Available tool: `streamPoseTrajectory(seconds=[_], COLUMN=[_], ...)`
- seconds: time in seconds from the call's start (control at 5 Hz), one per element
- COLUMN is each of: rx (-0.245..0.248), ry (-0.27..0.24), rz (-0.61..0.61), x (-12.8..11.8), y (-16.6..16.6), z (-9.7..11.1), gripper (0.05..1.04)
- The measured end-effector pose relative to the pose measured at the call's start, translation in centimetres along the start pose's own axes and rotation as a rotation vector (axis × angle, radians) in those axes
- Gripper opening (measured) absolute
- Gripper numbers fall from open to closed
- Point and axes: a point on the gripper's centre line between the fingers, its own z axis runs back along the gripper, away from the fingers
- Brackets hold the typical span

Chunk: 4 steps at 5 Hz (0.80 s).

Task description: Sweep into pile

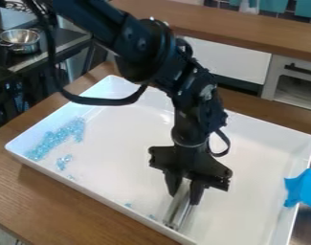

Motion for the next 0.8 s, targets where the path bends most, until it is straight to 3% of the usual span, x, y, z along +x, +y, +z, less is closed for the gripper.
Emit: streamPoseTrajectory(seconds=[0.2,0.4,0.6,0.8], rx=[0.010,0.069,0.132,0.175], ry=[-0.026,-0.036,0.005,0.012], rz=[0.001,0.016,-0.001,0.014], x=[0.3,0.7,0.6,0.8], y=[1.1,4.5,7.4,10.2], z=[-0.2,-0.3,-0.3,-0.3], gripper=[0.370,0.370,0.370,0.370])
